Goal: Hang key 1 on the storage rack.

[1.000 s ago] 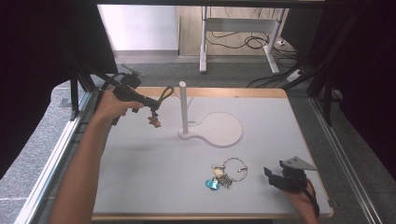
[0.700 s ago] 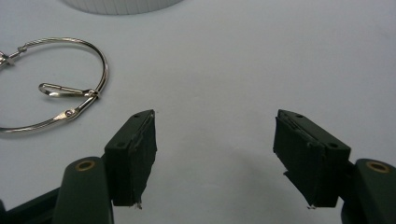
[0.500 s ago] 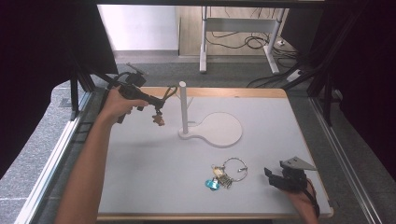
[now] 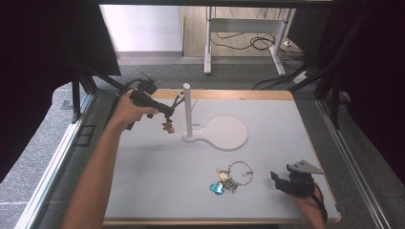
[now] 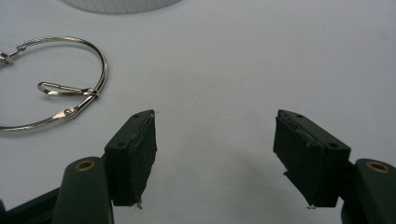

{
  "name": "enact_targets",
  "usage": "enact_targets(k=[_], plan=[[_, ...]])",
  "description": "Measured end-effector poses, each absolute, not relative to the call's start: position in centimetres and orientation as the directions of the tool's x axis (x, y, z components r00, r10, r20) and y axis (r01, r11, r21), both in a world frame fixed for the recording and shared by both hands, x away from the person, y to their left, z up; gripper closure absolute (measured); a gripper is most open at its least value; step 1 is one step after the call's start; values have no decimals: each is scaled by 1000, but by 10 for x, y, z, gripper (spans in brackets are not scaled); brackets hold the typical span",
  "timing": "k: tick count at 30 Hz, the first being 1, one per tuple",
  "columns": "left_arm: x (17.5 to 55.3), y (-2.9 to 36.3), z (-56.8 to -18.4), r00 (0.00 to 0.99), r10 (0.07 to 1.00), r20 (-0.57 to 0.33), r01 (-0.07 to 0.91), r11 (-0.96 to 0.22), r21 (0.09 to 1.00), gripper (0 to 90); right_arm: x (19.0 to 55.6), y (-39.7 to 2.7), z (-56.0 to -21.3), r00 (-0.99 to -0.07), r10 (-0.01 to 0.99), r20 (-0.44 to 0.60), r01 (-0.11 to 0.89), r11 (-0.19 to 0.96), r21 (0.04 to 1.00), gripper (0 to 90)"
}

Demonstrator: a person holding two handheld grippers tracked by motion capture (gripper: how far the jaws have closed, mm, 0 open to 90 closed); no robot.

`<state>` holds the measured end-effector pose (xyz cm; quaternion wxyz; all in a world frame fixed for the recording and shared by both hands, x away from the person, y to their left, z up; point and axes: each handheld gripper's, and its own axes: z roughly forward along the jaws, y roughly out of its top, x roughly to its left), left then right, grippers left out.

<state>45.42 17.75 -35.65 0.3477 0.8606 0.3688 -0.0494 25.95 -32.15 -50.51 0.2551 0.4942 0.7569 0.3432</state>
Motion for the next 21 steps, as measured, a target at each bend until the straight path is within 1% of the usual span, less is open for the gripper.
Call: enact_targets(k=[3,6,10,14,18,21], plan=[[452,174,-361,726,601,-333,667,-497,555,646,259,-322,-505,-382,923,-49,572,277,772,301],[446,172,-363,729,598,-333,660,-483,576,569,259,-322,-505,-381,923,-48,572,276,772,301],[434,170,-363,732,618,-287,642,-484,595,524,259,-322,-505,-381,923,-52,570,279,773,301],[416,169,-361,746,625,-232,610,-499,616,485,259,-321,-503,-382,923,-52,567,279,775,301],[396,171,-359,762,608,-223,583,-493,645,459,258,-321,-502,-381,923,-49,567,275,777,301],[378,172,-361,768,609,-196,563,-497,660,442,258,-321,-502,-386,921,-51,564,279,777,301]])
